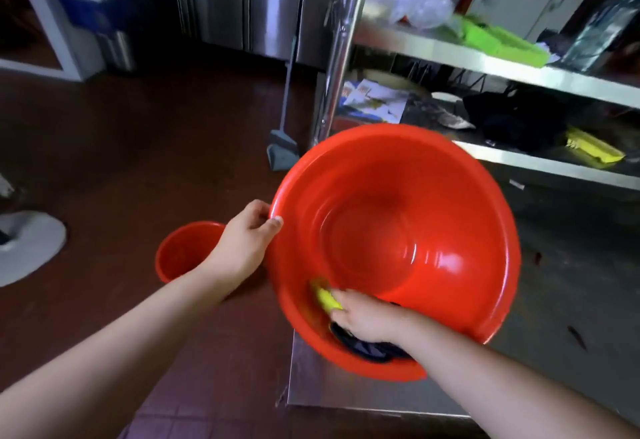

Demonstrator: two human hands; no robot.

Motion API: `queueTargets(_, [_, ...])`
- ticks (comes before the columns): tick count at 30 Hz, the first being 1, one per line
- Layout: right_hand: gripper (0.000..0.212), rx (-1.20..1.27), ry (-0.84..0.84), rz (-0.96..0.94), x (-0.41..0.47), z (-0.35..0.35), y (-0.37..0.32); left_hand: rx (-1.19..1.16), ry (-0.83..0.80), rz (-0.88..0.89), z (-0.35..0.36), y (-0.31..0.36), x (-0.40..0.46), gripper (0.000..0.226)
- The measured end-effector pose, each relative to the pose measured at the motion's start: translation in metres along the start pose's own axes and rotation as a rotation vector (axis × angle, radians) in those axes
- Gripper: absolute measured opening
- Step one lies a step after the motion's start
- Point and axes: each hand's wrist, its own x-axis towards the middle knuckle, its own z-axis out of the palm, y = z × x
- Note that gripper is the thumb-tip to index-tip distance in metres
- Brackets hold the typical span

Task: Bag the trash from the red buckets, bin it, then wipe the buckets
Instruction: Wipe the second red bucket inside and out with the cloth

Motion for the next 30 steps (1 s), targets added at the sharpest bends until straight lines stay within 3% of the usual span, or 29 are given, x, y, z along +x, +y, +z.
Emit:
queueTargets(5, [0.03, -0.35, -0.16, 0.075, -0.012, -0.015, 0.003, 0.169, -0.061, 0.004, -0.014, 0.037, 0.004, 0.01])
queueTargets(13, [0.038, -0.57, 0.121, -0.141, 0.023, -0.063, -0.004, 0.09, -0.119, -0.165, -0.026, 0.058, 0.029, 0.017])
queueTargets(17, [0.043, -0.678, 0.129, -0.238, 0.057, -0.086, -0.006, 0.006, -0.141, -0.262, -0.036, 0.048, 0.046, 0.014])
queueTargets(20, [0.045, -0.699, -0.029, -0.262, 0.083, -0.091, -0.005, 0.022, -0.204, -0.324, -0.046, 0.036, 0.059, 0.015])
queueTargets(23, [0.041, -0.876, -0.206, -0.252, 0.108, -0.091, -0.004, 0.122, -0.302, -0.315, -0.058, 0.03, 0.078, 0.02])
queueTargets(26, [0.031, -1.12, -0.425, -0.164, 0.131, -0.085, -0.002, 0.209, -0.33, -0.157, -0.06, 0.031, 0.108, 0.049])
queueTargets(28, [0.031, -1.132, -0.522, -0.105, 0.143, -0.078, 0.001, 0.277, -0.333, -0.025, -0.054, 0.034, 0.133, 0.065])
queueTargets(30, [0.041, -1.141, -0.518, -0.213, 0.15, -0.067, 0.007, 0.303, -0.368, 0.05, -0.044, 0.039, 0.154, 0.066])
